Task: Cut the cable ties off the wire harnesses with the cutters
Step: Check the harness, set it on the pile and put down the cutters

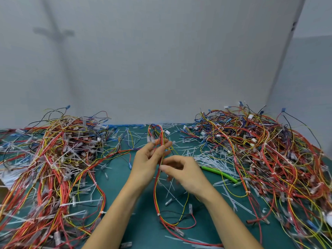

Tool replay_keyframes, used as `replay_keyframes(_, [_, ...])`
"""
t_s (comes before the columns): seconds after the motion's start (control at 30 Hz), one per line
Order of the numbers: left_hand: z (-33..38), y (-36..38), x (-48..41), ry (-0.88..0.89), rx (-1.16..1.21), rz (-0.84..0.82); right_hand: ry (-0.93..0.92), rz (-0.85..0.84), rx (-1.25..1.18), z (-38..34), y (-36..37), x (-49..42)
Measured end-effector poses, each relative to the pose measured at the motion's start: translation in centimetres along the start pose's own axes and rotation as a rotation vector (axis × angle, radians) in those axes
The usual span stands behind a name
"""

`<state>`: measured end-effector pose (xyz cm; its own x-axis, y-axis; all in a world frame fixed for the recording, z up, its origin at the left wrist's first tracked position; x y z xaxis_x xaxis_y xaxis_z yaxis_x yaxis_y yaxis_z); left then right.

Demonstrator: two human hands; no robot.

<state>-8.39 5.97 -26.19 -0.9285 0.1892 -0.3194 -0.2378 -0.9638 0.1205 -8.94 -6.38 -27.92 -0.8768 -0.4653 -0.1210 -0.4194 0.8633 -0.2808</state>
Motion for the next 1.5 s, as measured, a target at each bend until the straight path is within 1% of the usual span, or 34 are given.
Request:
replay_keyframes(0.07, [0.1,0.3,0.1,-0.011,0.017,-0.033,-0.011,0.010,-0.052,-0.1,0.2,0.0])
replay_keyframes(0.17, [0.1,0.5,0.2,-0.040,0.035,-0.083,-0.047,0.069,-0.109,-0.3,0.0,0.0])
replay_keyframes(0.27, [0.0,0.5,0.3,-0.076,-0.012,-0.104,-0.103,0.122,-0.165,-0.7,-0.4,0.1])
replay_keyframes(0.33, [0.0,0.1,0.3,-0.103,-0.055,-0.075,-0.150,0.157,-0.190,-1.0,-0.6,0.2])
replay_keyframes(0.43, [0.1,-0.6,0.3,-0.098,-0.045,-0.014,-0.217,0.199,-0.218,-1.4,-0.9,0.3])
replay_keyframes(0.57, [0.2,-0.7,0.4,-0.055,-0.034,-0.005,-0.231,0.261,-0.224,-1.3,-1.3,0.3])
replay_keyframes(0.63, [-0.1,-0.5,0.5,-0.106,-0.043,-0.069,-0.224,0.294,-0.244,-1.2,-1.6,0.4])
replay_keyframes(0.7, [-0.4,-0.4,0.6,-0.171,-0.106,-0.187,-0.232,0.332,-0.277,-1.2,-1.9,0.5])
replay_keyframes(0.8, [-0.7,0.3,0.8,-0.200,-0.183,-0.353,-0.239,0.394,-0.340,-1.3,-2.5,0.7])
replay_keyframes(0.93, [-1.0,0.8,0.8,-0.218,-0.251,-0.392,-0.216,0.472,-0.447,-0.9,-3.3,0.9])
replay_keyframes(1.07, [-1.1,0.8,1.0,-0.234,-0.266,-0.421,-0.190,0.484,-0.476,-0.6,-3.7,0.9])
replay_keyframes(1.13, [-1.0,0.9,1.0,-0.211,-0.233,-0.410,-0.188,0.467,-0.468,-0.7,-3.7,0.9])
replay_keyframes(1.2, [-0.8,1.0,0.9,-0.168,-0.187,-0.364,-0.181,0.440,-0.447,-0.9,-3.7,0.9])
replay_keyframes(1.3, [-0.3,0.7,0.7,-0.107,-0.118,-0.262,-0.147,0.368,-0.414,-1.0,-3.5,0.9])
replay_keyframes(1.4, [0.0,0.1,0.6,-0.064,-0.105,-0.157,-0.115,0.294,-0.372,-1.0,-3.1,1.0])
replay_keyframes(1.5, [0.5,-0.2,0.4,-0.020,-0.065,-0.057,-0.023,0.206,-0.272,-0.9,-2.9,0.8])
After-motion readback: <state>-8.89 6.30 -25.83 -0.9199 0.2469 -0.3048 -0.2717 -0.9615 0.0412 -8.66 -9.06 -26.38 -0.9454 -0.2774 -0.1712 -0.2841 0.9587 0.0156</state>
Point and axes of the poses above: each hand's wrist, its own x-axis away from the middle knuckle, its own y-axis out of the palm, z = x × y, the point moved 4 cm from there along -x, towards the middle knuckle, and after that the axes turned 12 degrees about -z, right-handed, at the moved point
